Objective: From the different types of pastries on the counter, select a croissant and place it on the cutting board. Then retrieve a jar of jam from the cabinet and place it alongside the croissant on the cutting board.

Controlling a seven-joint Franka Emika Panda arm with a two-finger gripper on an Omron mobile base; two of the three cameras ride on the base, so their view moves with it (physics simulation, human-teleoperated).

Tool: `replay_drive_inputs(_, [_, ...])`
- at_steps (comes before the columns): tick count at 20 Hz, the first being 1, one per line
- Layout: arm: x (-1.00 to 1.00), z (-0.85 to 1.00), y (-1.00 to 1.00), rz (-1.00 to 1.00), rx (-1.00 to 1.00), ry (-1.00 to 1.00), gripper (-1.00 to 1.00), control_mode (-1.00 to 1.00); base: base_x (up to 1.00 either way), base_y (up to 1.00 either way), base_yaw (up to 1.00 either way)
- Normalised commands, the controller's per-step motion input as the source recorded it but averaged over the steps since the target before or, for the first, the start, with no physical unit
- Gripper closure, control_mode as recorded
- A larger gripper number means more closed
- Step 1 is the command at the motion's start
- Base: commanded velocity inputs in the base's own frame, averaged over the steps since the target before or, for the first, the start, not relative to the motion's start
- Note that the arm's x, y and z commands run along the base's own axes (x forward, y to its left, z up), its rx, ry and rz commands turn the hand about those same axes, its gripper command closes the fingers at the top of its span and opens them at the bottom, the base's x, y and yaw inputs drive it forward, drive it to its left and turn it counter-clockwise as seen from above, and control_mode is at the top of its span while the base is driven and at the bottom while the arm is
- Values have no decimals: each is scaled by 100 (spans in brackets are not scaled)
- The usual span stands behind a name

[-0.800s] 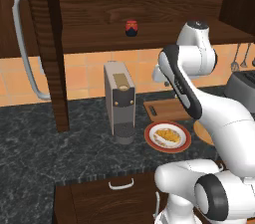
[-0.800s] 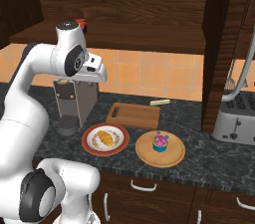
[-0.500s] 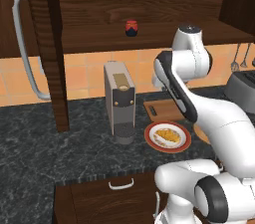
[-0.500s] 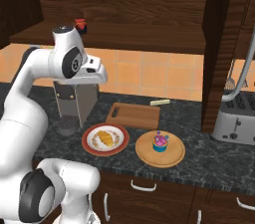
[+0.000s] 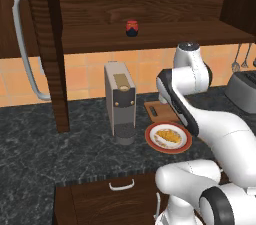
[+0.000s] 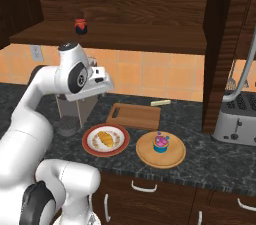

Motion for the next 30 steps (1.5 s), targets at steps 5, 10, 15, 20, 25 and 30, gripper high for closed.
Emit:
replay_drive_inputs(5, [-4,-39,-38,24,1,0,-100,-100,0,0,0])
replay_drive_inputs(10, [-2,-6,22,1,0,1,-100,-100,0,0,0])
replay_drive_inputs(15, [0,-11,17,1,0,4,-100,-100,0,0,0])
replay_drive_inputs(20, [0,-74,0,0,6,23,-100,-100,0,0,0])
replay_drive_inputs(25, [13,-24,0,0,2,8,-100,-100,0,0,0])
replay_drive_inputs(30, [71,-9,0,0,-2,-3,-100,-100,0,0,0])
